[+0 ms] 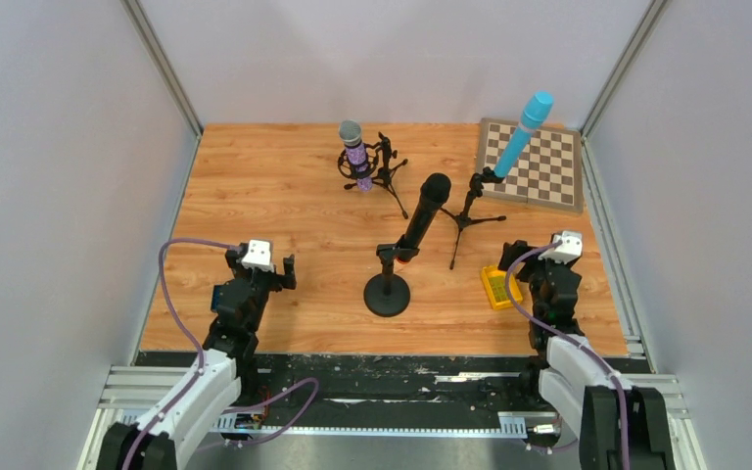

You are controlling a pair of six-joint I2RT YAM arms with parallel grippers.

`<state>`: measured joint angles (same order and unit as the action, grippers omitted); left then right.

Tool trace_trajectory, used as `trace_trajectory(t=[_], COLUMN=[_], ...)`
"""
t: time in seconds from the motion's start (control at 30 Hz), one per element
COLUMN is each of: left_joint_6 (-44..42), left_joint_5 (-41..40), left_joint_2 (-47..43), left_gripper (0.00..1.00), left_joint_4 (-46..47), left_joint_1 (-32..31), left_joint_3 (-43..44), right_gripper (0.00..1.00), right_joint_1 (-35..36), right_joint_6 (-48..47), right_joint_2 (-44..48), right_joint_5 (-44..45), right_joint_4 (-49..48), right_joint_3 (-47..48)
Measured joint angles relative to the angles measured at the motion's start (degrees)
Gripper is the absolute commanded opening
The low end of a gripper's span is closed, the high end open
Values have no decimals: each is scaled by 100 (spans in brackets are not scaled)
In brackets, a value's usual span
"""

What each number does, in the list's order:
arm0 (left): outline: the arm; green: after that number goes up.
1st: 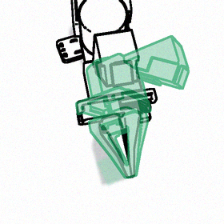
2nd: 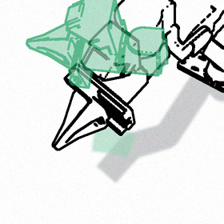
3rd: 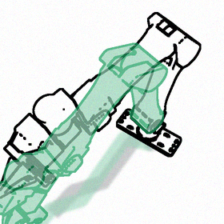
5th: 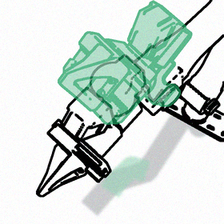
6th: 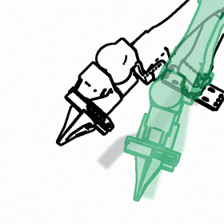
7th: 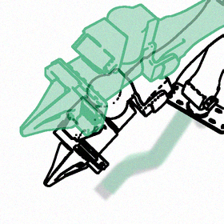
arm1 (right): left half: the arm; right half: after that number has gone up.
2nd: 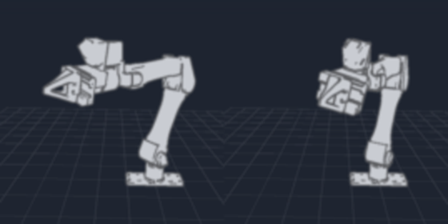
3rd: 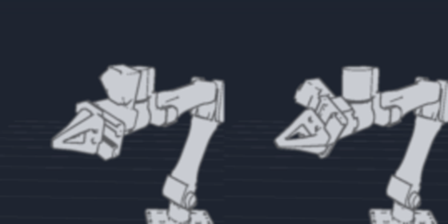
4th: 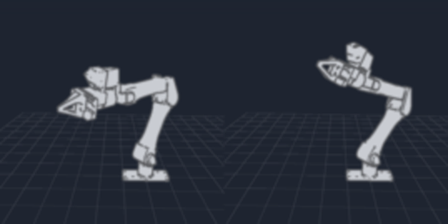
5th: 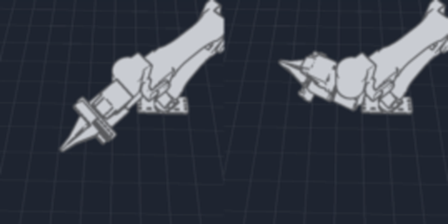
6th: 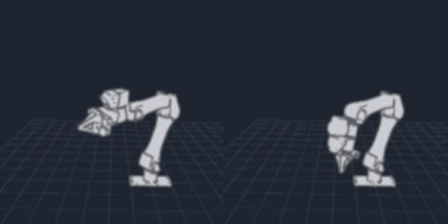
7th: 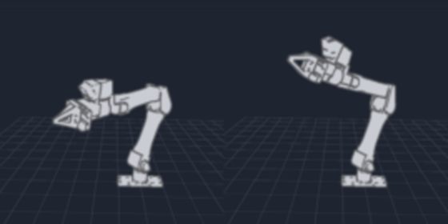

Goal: Attach the microphones to the stand

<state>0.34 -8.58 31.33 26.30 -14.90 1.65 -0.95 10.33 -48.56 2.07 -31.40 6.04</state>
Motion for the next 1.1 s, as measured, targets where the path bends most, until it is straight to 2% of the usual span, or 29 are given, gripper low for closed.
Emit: trace_trajectory(t=[0.07,0.2,0.3,0.43,0.6,0.7,0.97,1.1], left_joint_6=[-133,-358,-527,-769,-597,-372,-55,4], left_joint_5=[-87,-111,-7,72,221,260,225,192], left_joint_2=[481,1871,2673,2992,3364,3989,3998,3998], left_gripper=[100,100,100,100,100,100,100,100], left_joint_4=[361,1585,1469,1873,3180,3847,3620,3633], left_joint_1=[4,57,114,236,1038,1366,1425,1425], left_joint_3=[-103,-57,319,531,-15,-107,262,280], right_gripper=[100,100,100,100,100,100,100,100], right_joint_1=[0,2,4,33,114,205,240,254], right_joint_6=[-133,-389,-492,-726,-833,-874,-911,-1113], right_joint_2=[-407,-1552,-2406,-3211,-3161,-3154,-3150,-3152], right_joint_5=[90,295,407,391,402,385,337,-9], right_joint_4=[-592,-1390,-2179,-3224,-3165,-3141,-3093,-2909], right_joint_3=[-254,-188,-72,-105,116,256,271,393])
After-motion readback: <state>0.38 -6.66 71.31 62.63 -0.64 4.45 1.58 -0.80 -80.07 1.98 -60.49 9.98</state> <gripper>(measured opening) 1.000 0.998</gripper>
